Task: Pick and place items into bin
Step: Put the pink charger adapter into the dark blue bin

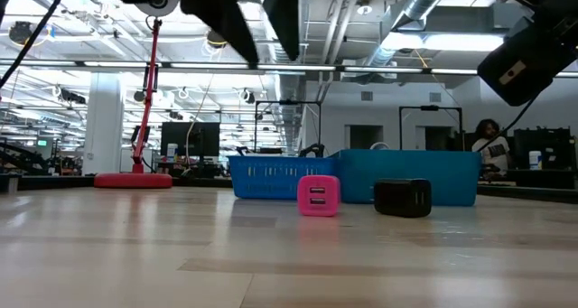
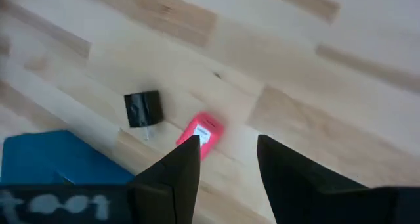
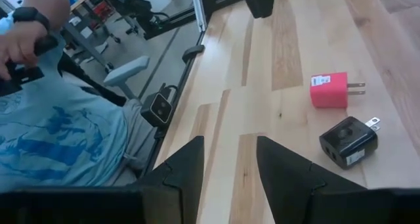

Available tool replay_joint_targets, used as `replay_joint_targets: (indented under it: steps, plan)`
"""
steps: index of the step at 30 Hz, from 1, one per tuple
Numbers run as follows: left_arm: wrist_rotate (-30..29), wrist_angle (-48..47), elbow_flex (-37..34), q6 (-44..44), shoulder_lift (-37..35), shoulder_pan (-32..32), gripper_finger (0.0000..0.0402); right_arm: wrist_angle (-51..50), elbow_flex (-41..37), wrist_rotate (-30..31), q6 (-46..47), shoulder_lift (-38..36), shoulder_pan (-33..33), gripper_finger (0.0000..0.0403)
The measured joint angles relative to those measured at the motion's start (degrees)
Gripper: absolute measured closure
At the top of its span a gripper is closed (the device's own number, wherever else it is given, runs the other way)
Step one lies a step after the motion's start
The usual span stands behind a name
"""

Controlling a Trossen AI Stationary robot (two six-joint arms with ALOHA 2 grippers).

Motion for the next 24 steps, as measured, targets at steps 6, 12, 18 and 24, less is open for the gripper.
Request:
replay_joint_targets:
  steps: [6,12,18,24]
  plan:
    - [0.16,2.41,0.00,-8.88,-0.02,0.00,0.0260,0.00,0.00,-0.75,-0.02,0.00,0.00,0.0270]
    - [0.68,4.00,-0.02,-8.02,-0.02,0.02,0.0260,0.02,0.00,-0.79,0.00,0.00,0.00,0.0268]
    - [0.74,4.51,-0.02,-12.31,-0.04,0.96,0.0247,0.00,0.00,-0.82,0.00,0.00,0.00,0.0270]
    - [0.74,4.69,-0.02,-19.53,-0.07,2.35,0.0217,0.00,0.00,-0.86,-0.02,0.00,0.00,0.0270]
